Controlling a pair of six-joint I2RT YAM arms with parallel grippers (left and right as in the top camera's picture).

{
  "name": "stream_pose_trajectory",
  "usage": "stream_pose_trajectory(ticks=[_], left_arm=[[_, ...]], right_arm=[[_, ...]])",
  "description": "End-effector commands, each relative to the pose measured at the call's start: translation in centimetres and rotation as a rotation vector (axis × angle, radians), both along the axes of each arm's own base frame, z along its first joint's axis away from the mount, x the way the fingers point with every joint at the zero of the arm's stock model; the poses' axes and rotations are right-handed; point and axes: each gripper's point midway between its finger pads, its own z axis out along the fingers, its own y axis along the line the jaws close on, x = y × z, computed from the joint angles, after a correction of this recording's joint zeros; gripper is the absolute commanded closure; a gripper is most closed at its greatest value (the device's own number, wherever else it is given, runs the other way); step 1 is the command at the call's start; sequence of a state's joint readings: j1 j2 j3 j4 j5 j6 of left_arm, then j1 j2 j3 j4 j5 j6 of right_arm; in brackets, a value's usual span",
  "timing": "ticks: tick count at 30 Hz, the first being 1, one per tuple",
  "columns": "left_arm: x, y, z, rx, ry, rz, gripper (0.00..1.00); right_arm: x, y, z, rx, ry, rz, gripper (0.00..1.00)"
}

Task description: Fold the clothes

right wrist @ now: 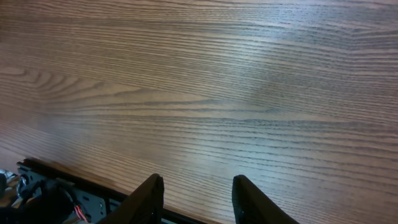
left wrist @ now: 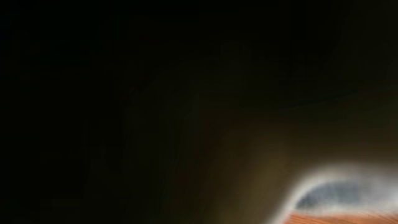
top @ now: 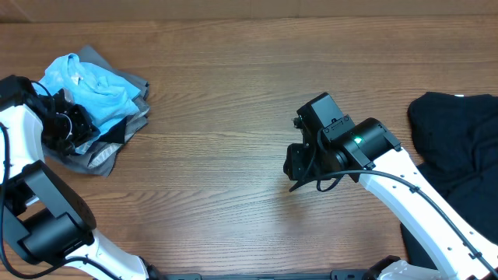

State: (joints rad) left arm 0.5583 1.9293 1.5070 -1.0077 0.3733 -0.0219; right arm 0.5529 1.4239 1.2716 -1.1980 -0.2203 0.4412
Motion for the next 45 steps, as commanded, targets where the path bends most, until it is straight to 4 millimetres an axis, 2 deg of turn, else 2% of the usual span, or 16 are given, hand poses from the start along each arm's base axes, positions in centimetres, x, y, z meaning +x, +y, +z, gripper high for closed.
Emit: stream_pose_trajectory(ticks=[1, 4, 5, 9, 11, 12, 13, 15, 18, 22, 26, 35, 39, 42, 43, 45], left_arm=[[0.1, -0.7, 5.1, 0.011, -0.103, -0.033, 0.82], [0.2, -2.6, 11.6, 0.029, -0.258, -0.126, 0.71], [-0.3, -4.2, 16.1, 0.063, -0.352, -0.194, 0.65], [-3.8, -9.1, 24.6, 0.178, -0.516, -0.339, 0.47], [-6.1, -12.1, 27.8, 0.222, -0.603, -0.405, 0.13], [-8.3, -14.4, 29.5, 0.241, -0.654, -0.451, 0.0], [-9.3, -15.2, 29.9, 0.248, -0.666, -0.466, 0.0], [-12.3, -16.7, 30.6, 0.274, -0.671, -0.491, 0.0], [-16.6, -17.2, 30.4, 0.326, -0.634, -0.48, 0.0], [-19.9, -17.6, 30.4, 0.359, -0.63, -0.467, 0.0], [-20.1, -18.9, 31.9, 0.321, -0.726, -0.475, 0.0], [-20.2, -18.7, 31.6, 0.323, -0.705, -0.47, 0.0], [-20.2, -18.7, 31.6, 0.323, -0.705, -0.47, 0.0], [-20.2, -18.7, 31.6, 0.323, -0.705, -0.47, 0.0], [-20.2, -18.7, 31.6, 0.322, -0.706, -0.47, 0.0], [-20.2, -18.7, 31.6, 0.323, -0.706, -0.47, 0.0]], right_arm=[[0.7, 0.1, 2.0, 0.031, -0.062, -0.012, 0.6], [2.2, -0.2, 5.1, 0.04, -0.187, -0.03, 0.6], [3.0, -0.5, 7.7, 0.049, -0.276, -0.046, 0.6], [3.7, -1.6, 15.0, 0.109, -0.485, -0.091, 0.55], [3.2, -2.4, 18.9, 0.152, -0.589, -0.114, 0.47], [2.5, -3.3, 21.1, 0.171, -0.656, -0.136, 0.21], [2.2, -3.8, 21.8, 0.173, -0.681, -0.147, 0.1], [1.0, -4.8, 23.3, 0.198, -0.731, -0.16, 0.0], [-1.0, -5.9, 25.2, 0.243, -0.793, -0.168, 0.0], [-3.4, -7.1, 27.1, 0.301, -0.857, -0.169, 0.0], [-4.2, -7.4, 27.2, 0.313, -0.855, -0.164, 0.0], [-5.0, -7.0, 25.9, 0.31, -0.793, -0.13, 0.0], [-5.4, -8.0, 24.3, 0.242, -0.743, -0.144, 0.0], [-4.2, -9.7, 24.6, 0.159, -0.806, -0.222, 0.0], [-3.1, -10.9, 25.3, 0.093, -0.896, -0.228, 0.0], [-2.0, -11.7, 26.4, 0.046, -1.012, -0.193, 0.0]])
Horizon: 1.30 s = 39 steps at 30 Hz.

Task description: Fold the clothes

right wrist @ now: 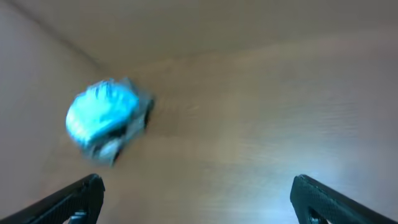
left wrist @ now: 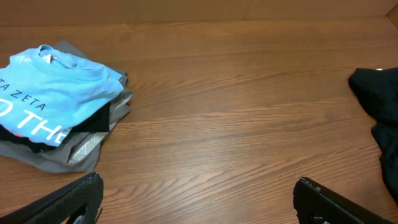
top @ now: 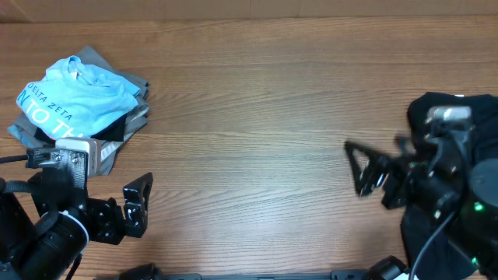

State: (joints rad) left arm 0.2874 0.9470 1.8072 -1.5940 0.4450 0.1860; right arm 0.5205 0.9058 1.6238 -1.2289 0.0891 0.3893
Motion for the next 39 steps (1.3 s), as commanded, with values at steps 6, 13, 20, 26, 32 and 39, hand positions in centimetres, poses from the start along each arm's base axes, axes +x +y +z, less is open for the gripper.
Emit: stream_pose_trajectory(ticks=[6, 13, 20, 26, 32, 39], left_arm=[[0.0, -0.4, 0.0, -0.02, 0.004, -0.013, 0.0], [0.0, -0.4, 0.0, -0.02, 0.004, -0.013, 0.0], [0.0, -0.4, -0.1, -0.02, 0.006, -0.013, 0.0], [0.0, -0.4, -0.1, -0.02, 0.006, -0.013, 0.0], [0.0, -0.4, -0.1, -0.02, 0.006, -0.013, 0.0], [0.0, -0.4, -0.1, -0.02, 0.006, -0.013, 0.0]], right_arm=[[2.7, -4.7, -1.4, -0.124, -0.362, -0.084, 0.0], [1.2, -6.7, -10.9, -0.115, -0.332, -0.155, 0.0], [1.7, -7.0, -20.4, -0.118, -0.288, -0.167, 0.0], [2.9, -6.9, -24.6, -0.109, -0.338, -0.156, 0.0], [3.8, -7.0, -25.2, -0.111, -0.421, -0.164, 0.0], [3.9, -7.0, -25.2, -0.111, -0.422, -0.164, 0.0]])
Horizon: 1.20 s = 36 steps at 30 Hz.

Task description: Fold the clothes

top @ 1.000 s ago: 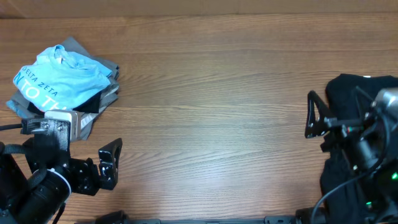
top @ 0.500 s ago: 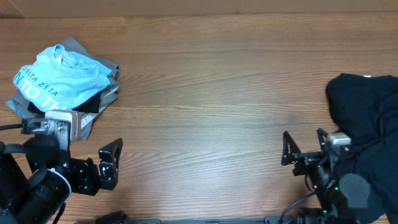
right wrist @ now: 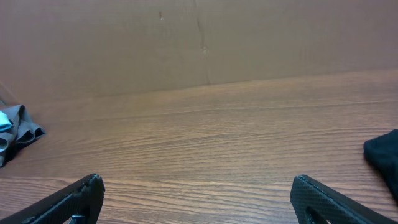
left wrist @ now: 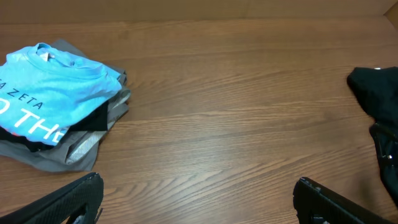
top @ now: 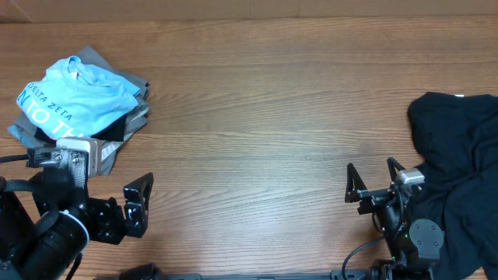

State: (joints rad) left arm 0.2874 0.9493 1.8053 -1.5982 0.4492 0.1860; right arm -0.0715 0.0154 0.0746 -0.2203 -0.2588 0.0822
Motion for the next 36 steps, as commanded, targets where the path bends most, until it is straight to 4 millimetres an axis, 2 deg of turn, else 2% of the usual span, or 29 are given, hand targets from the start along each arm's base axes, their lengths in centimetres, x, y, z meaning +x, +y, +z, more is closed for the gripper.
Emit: stream_pose_trajectory(ticks=[1, 12, 19, 22, 25, 27, 31, 33, 36], left_arm=[[0.0, -0.3, 0.1, -0.015, -0.001, -0.01, 0.0], [0.0, -0.3, 0.1, -0.015, -0.001, -0.009, 0.0], [-0.6, -2.2, 0.1, -0.014, -0.004, -0.126, 0.0], [-0.6, -2.7, 0.9, 0.048, -0.068, -0.187, 0.0], [0.9, -3.8, 3.3, 0.078, -0.287, -0.254, 0.0], [1.5, -3.8, 3.3, 0.089, -0.362, -0.253, 0.0], [2.4, -3.8, 1.0, 0.103, -0.477, -0.246, 0.0], [2.5, -3.8, -1.7, 0.109, -0.514, -0.244, 0.0], [2.5, -3.8, -4.7, 0.113, -0.546, -0.243, 0.0]], right_arm=[[0.0, 0.0, 0.1, -0.001, -0.014, 0.0, 0.0], [0.0, 0.0, 0.1, -0.001, -0.014, 0.0, 0.0], [0.0, 0.0, 0.1, -0.001, -0.014, 0.0, 0.0], [0.0, 0.0, 0.1, -0.001, -0.013, 0.0, 0.0], [0.0, 0.0, 0.1, -0.001, -0.014, 0.0, 0.0], [0.0, 0.0, 0.1, -0.001, -0.013, 0.0, 0.0], [0.0, 0.0, 0.1, -0.001, -0.013, 0.0, 0.0], [0.0, 0.0, 0.1, -0.001, -0.014, 0.0, 0.0], [0.0, 0.0, 0.1, -0.001, -0.014, 0.0, 0.0]])
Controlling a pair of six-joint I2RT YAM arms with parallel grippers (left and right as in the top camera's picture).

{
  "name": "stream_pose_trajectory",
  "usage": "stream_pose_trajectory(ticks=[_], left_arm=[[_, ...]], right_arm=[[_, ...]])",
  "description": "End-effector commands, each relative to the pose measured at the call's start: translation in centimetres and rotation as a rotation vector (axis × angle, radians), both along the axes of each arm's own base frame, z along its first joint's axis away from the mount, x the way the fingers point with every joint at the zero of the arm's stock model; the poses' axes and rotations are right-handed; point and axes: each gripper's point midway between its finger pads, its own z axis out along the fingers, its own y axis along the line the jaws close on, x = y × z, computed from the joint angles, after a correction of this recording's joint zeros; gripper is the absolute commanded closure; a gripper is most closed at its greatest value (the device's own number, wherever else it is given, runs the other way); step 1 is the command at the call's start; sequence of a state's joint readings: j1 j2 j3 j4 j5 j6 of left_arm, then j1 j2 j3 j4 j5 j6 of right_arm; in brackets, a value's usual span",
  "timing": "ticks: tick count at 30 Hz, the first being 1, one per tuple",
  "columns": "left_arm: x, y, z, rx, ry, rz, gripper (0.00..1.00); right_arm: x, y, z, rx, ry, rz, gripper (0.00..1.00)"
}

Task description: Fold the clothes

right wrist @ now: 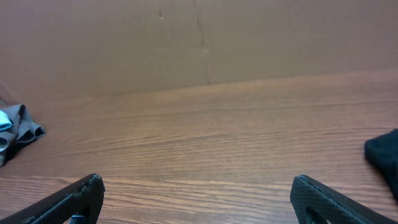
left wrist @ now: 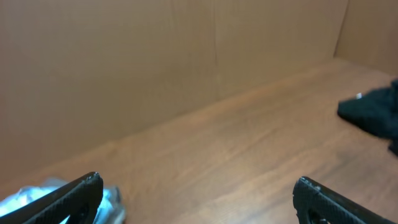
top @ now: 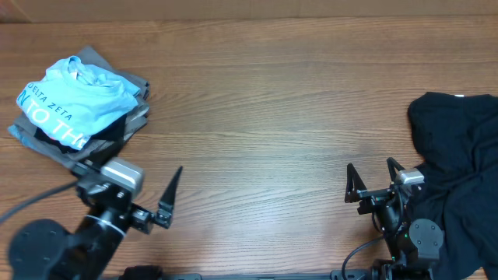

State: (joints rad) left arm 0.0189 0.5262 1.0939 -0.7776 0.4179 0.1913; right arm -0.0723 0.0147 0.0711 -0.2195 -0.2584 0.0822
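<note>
A folded stack with a light blue printed shirt point(top: 74, 101) on top lies at the far left of the table, blurred at the lower left in the left wrist view point(left wrist: 31, 202). A heap of unfolded black clothes point(top: 459, 155) covers the right side. My left gripper point(top: 167, 204) is at the front left, open and empty, its fingers point(left wrist: 74, 198) spread wide. At the front right, beside the black heap, my right gripper point(top: 369, 175) is also open and empty, its fingers point(right wrist: 323, 199) wide apart over bare wood.
The wooden table point(top: 264, 117) runs between the stack and the black heap. A brown cardboard wall point(right wrist: 199, 37) stands along the far edge. A corner of the black heap point(right wrist: 382, 152) shows at the right of the right wrist view.
My left gripper has shifted to the right along the front edge and turned. Its camera now looks low across the table at the back wall, blurred. The right arm has not moved.
First my left gripper was at the folded stack with its camera dark, and my right gripper hung over mid-table. Then both were back at the front edge, wide open, the stack left as it was. The right stayed at the front right; the left has now turned.
</note>
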Motion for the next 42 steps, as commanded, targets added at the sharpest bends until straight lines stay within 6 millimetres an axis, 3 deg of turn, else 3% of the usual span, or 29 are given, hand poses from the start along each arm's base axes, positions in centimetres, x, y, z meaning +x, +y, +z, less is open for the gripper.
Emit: stream_pose_trajectory(ticks=[1, 11, 25, 42], left_arm=[[-0.3, -0.1, -4.0, 0.011, -0.03, -0.005, 0.0], [0.1, -0.6, -14.3, -0.043, -0.072, -0.03, 0.0], [2.8, -0.7, -23.0, -0.095, 0.023, -0.02, 0.0], [2.9, -0.7, -22.7, -0.094, 0.003, -0.02, 0.0]], right_arm=[[0.0, 0.0, 0.3, -0.001, -0.015, 0.002, 0.0], [0.0, 0.0, 0.3, -0.001, -0.015, 0.002, 0.0], [0.0, 0.0, 0.3, -0.001, -0.015, 0.002, 0.0], [0.0, 0.0, 0.3, -0.001, -0.015, 0.002, 0.0]])
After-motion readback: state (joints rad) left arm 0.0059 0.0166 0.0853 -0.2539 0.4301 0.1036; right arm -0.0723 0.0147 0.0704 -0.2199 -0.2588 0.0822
